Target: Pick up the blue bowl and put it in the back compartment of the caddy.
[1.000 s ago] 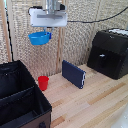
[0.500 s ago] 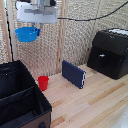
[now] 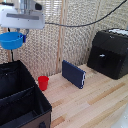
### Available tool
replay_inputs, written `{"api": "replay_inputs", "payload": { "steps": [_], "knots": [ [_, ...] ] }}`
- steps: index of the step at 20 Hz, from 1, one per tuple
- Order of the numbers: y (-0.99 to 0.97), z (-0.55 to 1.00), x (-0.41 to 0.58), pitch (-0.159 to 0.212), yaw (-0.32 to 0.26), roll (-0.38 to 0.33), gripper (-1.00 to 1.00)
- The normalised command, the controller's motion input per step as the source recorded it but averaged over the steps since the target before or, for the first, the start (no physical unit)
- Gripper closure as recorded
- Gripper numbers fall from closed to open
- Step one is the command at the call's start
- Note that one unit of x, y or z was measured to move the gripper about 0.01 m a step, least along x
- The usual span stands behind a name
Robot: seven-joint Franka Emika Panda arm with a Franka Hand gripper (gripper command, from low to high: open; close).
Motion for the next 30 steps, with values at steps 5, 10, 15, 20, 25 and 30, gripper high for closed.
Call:
{"api": "replay_inputs", "payload": {
  "steps": [5,10,15,20,25,30],
  "knots": [
    [0.55,-0.50,0.006,0.000,-0.023,-0.206,1.00],
    [0.15,-0.46,0.033,-0.001,-0.001,-0.137,1.00],
    [0.00,-0.23,0.111,-0.058,0.041,-0.038,-1.00],
    [-0.12,0.44,0.025,-0.017,0.218,0.021,-1.00],
    [-0.40,0.79,0.182,-0.085,0.165,0.051,-1.00],
    [-0.35,0.51,0.237,-0.217,0.172,0.000,-1.00]
  ]
}}
